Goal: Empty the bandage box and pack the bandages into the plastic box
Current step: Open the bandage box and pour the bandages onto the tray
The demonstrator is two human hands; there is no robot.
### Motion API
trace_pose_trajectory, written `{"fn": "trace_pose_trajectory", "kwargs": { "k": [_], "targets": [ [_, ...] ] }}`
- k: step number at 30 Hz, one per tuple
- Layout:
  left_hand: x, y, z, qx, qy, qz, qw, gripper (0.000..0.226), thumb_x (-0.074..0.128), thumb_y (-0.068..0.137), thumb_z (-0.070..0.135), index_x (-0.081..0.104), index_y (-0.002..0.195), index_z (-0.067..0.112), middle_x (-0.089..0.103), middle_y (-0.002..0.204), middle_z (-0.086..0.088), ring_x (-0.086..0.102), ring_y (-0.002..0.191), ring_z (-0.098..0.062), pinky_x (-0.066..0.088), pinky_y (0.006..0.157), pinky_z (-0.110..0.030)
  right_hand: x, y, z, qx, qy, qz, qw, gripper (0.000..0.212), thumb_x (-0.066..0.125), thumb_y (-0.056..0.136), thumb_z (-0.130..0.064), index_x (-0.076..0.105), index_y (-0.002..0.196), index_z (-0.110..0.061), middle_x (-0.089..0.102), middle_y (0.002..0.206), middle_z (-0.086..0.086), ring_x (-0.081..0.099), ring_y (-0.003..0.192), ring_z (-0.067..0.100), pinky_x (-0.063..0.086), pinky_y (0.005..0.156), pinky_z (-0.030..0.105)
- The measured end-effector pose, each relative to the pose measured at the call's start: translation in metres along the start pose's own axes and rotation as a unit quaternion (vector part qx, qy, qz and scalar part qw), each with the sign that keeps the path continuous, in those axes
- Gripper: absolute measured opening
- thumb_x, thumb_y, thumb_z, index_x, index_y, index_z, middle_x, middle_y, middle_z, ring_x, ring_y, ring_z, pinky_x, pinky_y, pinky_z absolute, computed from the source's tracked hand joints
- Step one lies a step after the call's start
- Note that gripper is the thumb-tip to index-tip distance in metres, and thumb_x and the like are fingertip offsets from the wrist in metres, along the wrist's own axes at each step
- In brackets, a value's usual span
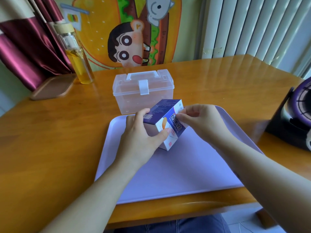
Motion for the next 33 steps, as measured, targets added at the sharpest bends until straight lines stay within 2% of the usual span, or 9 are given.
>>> {"fn": "trace_pose_trajectory", "kwargs": {
  "k": [4,9,13,15,17,21,24,27,33],
  "targets": [
    [0.001,0.001,0.005,0.014,0.025,0.013,1.0,0.074,0.071,0.074,0.05,0.036,0.136,0.03,0.041,0.131,0.007,0.041,0.108,-0.001,0.043,0.084,-0.02,0.001,0.002,-0.001,-0.011,-0.016,0.004,1.0,0.012,0.064,0.086,-0.022,0.066,0.078,-0.014,0.07,0.077,-0.005,0.061,0.066,0.005,0.04,0.048,0.009],
    [-0.002,0.002,0.006,0.013,0.027,0.006,1.0,0.072,0.069,0.074,0.051,0.038,0.135,0.031,0.042,0.125,0.01,0.039,0.104,0.001,0.045,0.084,-0.022,0.002,0.001,-0.003,-0.035,-0.046,-0.008,0.998,0.015,0.057,0.088,-0.018,0.06,0.075,-0.012,0.064,0.081,-0.006,0.058,0.07,-0.002,0.039,0.05,0.007],
    [-0.016,0.013,0.002,-0.012,-0.011,-0.015,1.0,0.064,0.069,0.075,0.049,0.044,0.132,0.031,0.045,0.123,0.012,0.046,0.108,-0.004,0.038,0.075,-0.012,-0.001,-0.002,0.0,-0.024,-0.025,-0.043,0.998,0.016,0.054,0.088,-0.014,0.054,0.072,-0.012,0.058,0.053,-0.011,0.047,0.041,0.001,0.03,0.038,0.011],
    [-0.021,0.019,-0.005,-0.04,-0.065,-0.036,0.996,0.06,0.07,0.075,0.051,0.046,0.127,0.034,0.052,0.122,0.01,0.051,0.111,-0.006,0.039,0.078,-0.014,-0.002,-0.001,0.003,-0.016,-0.014,-0.047,0.999,0.015,0.053,0.086,-0.014,0.055,0.071,-0.013,0.059,0.053,-0.014,0.051,0.052,0.006,0.044,0.048,0.022],
    [-0.023,0.022,-0.012,-0.07,-0.111,-0.049,0.99,0.064,0.07,0.065,0.06,0.046,0.121,0.04,0.058,0.116,0.011,0.056,0.109,-0.006,0.045,0.085,-0.023,-0.002,0.001,0.006,-0.011,0.021,-0.056,0.998,0.017,0.053,0.087,-0.015,0.057,0.07,-0.014,0.066,0.066,-0.009,0.062,0.069,0.013,0.054,0.075,0.041],
    [-0.021,0.021,-0.021,-0.115,-0.192,-0.062,0.973,0.079,0.066,0.048,0.067,0.052,0.12,0.035,0.063,0.115,0.008,0.065,0.101,-0.01,0.053,0.087,-0.035,-0.002,0.003,0.007,0.019,0.119,-0.067,0.99,0.022,0.051,0.091,-0.008,0.055,0.069,-0.012,0.066,0.069,0.0,0.066,0.072,0.018,0.056,0.082,0.034],
    [-0.018,0.018,-0.022,-0.125,-0.252,-0.078,0.957,0.054,0.071,0.054,0.057,0.065,0.102,0.034,0.071,0.104,0.004,0.07,0.093,-0.014,0.055,0.077,-0.035,-0.002,0.003,0.008,0.054,0.195,-0.074,0.977,0.023,0.046,0.091,-0.005,0.052,0.069,-0.01,0.063,0.059,-0.005,0.063,0.063,0.012,0.055,0.08,0.033],
    [-0.015,0.015,-0.018,-0.133,-0.285,-0.096,0.944,0.016,0.071,0.078,0.037,0.068,0.093,0.031,0.074,0.094,0.005,0.071,0.086,-0.013,0.052,0.067,-0.028,-0.001,0.0,0.01,0.082,0.245,-0.072,0.963,0.023,0.045,0.091,-0.003,0.048,0.07,-0.012,0.06,0.055,-0.006,0.06,0.058,0.012,0.053,0.076,0.034],
    [-0.01,0.013,-0.013,-0.145,-0.315,-0.103,0.932,0.01,0.059,0.088,0.032,0.063,0.097,0.029,0.073,0.083,0.01,0.07,0.074,-0.005,0.049,0.065,-0.025,-0.004,-0.009,0.007,0.062,0.224,-0.086,0.969,0.012,0.049,0.095,-0.028,0.056,0.093,-0.018,0.067,0.081,-0.002,0.063,0.075,0.016,0.051,0.081,0.038]
  ]
}}
Point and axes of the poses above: each hand's wrist, its own y-axis towards the middle knuckle, its own x-axis out of the palm, z = x × y, the point moved 3 cm from there along y, towards the middle knuckle
